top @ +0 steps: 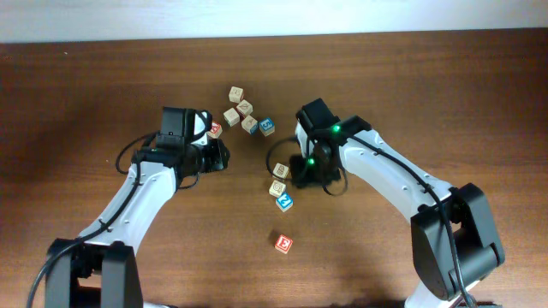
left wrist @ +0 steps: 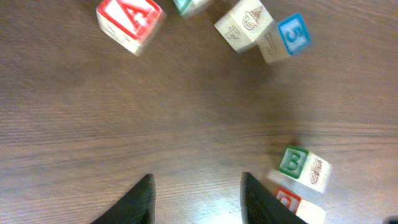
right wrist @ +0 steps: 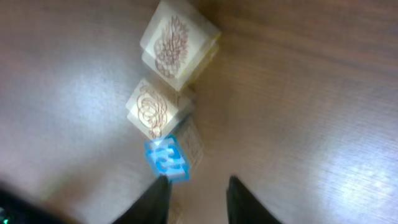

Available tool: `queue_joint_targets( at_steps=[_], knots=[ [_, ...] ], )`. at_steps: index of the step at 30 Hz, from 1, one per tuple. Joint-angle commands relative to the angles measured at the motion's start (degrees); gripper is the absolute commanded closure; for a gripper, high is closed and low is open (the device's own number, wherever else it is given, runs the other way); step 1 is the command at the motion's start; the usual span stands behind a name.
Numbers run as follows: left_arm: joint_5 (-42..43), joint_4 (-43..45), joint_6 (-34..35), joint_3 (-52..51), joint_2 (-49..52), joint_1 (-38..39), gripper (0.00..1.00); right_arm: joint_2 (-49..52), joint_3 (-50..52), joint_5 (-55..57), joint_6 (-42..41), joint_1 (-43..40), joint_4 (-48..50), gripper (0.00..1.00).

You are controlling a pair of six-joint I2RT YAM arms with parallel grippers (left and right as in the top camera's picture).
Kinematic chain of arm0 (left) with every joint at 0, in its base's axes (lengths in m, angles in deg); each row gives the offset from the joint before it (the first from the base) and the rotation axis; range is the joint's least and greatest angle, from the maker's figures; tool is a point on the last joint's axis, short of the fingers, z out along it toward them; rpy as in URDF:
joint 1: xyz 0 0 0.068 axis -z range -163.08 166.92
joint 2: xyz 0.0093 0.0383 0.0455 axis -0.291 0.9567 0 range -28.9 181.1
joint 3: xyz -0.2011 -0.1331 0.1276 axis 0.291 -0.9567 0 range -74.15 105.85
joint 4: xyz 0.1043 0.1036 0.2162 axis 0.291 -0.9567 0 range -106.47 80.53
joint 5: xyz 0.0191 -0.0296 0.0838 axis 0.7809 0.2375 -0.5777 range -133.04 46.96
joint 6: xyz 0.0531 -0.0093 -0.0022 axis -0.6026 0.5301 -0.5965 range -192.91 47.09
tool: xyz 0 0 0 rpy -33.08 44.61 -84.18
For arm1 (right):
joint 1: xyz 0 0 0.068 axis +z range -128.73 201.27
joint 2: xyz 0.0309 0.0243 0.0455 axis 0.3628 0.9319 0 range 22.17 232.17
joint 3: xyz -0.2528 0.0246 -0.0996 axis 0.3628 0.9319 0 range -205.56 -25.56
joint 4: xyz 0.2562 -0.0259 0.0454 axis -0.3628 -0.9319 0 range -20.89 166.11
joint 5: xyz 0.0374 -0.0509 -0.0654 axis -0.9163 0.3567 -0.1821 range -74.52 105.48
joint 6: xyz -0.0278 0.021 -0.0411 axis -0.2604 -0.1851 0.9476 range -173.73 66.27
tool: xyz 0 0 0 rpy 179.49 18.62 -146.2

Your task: Rotate 4 blocks

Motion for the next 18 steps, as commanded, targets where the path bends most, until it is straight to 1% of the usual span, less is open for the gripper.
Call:
queue_joint_targets(
  at_steps=[1,2,3,4,5,7,10,12,14,16,18],
  knots=[
    [-13.5,1.5,-0.4,0.7,-0.7,-2.5,0.12,0.8,-0.3,5.7,-2.8,0.5,8.7,0.6],
    [-14.3,1.9,-0.4,0.7,-0.7,-5.2,0.02,2.7,-0.3,5.5,-5.0,0.6,11.3,0.56],
    [-14.3,1.9,-0.3,0.7,-0.7,-8.2,0.01,5.2,-0.3,5.0,-7.4,1.4,12.9,0.4],
    [-14.3,1.9,-0.3,0.7,-0.7,-9.9,0.01,6.9,-0.3,6.8,-11.1,2.9,14.7,0.32],
    [-14.2,1.9,-0.3,0.7,-0.7,-11.0,0.01,8.1,-0.3,9.7,-14.9,4.0,15.7,0.31],
    [-14.2,1.9,-0.3,0.7,-0.7,-11.0,0.01,9.0,-0.3,13.3,-19.5,4.6,16.1,0.34],
    [-14.2,1.9,-0.3,0.7,-0.7,-11.0,0.01,9.3,-0.3,13.7,-19.4,4.6,18.8,0.56],
    [-14.2,1.8,-0.3,0.7,-0.7,-11.0,0.01,10.0,-0.3,13.9,-19.4,4.6,17.9,0.6],
    [-14.2,1.9,-0.3,0.7,-0.7,-11.0,0.01,9.9,-0.6,13.2,-18.8,2.9,13.7,0.64],
    [-14.2,1.9,-0.3,0.7,-0.7,-11.0,0.01,9.9,-3.7,14.0,-11.4,0.0,7.1,0.65],
    [-14.2,1.9,-0.3,0.7,-0.7,-11.0,0.01,9.9,-3.6,14.1,-7.9,-2.9,5.4,0.65]
  ],
)
